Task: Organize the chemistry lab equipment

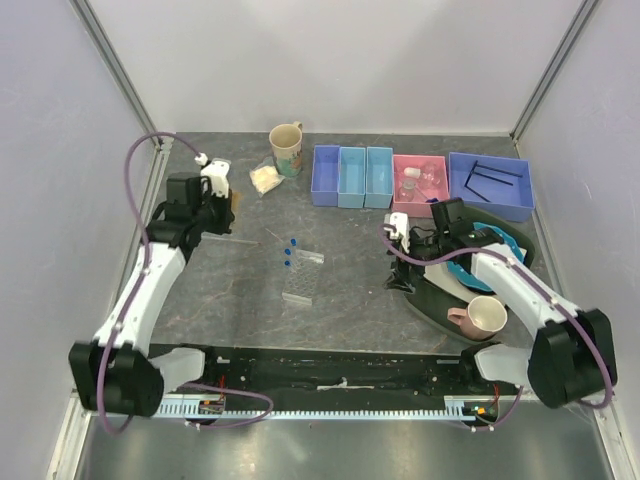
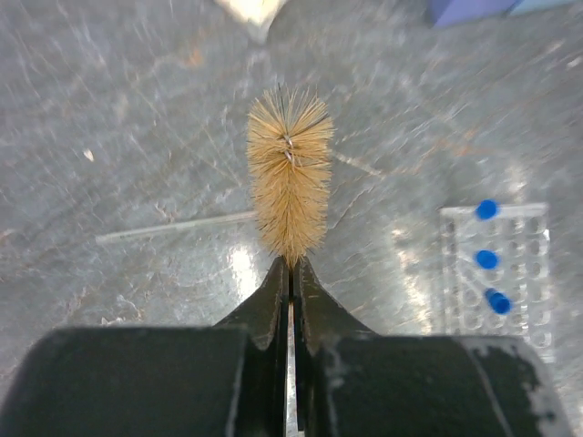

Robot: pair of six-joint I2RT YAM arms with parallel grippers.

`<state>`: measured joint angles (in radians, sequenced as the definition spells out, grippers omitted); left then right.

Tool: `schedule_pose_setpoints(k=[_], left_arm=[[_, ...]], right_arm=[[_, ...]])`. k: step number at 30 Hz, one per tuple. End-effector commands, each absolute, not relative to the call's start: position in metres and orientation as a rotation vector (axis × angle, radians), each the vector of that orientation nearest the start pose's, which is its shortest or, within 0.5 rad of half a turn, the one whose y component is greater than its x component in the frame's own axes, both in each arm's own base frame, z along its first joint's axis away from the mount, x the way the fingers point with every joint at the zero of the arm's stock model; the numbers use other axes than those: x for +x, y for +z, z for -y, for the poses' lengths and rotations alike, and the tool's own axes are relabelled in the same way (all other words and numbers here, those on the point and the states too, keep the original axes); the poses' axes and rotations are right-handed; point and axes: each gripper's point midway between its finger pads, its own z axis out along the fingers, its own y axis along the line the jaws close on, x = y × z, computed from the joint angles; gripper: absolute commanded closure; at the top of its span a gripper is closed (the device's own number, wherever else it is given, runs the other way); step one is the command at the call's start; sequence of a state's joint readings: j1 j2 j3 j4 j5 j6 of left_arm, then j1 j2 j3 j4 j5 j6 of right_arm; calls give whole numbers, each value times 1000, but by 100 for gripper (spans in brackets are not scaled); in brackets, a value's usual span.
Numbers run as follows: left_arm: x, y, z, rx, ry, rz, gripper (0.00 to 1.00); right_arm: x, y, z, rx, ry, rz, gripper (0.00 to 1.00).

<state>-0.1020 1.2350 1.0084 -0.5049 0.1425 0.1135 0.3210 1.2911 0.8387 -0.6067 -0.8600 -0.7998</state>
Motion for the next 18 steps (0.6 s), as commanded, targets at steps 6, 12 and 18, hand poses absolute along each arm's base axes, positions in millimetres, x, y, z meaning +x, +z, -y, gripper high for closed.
schedule_pose_setpoints(k=[6,12,18], left_arm=[[281,310,112,296,-589,-1802,98],[244,332,169,289,-1129,-1678,98],[232,347,208,212,-1301,-1545,98]], right_arm=[[300,257,-193,-1088,661,-1716,2],[241,287,-256,-1123,1297,-1627,2],[199,263,-299,-1222,1409,-1647,2]])
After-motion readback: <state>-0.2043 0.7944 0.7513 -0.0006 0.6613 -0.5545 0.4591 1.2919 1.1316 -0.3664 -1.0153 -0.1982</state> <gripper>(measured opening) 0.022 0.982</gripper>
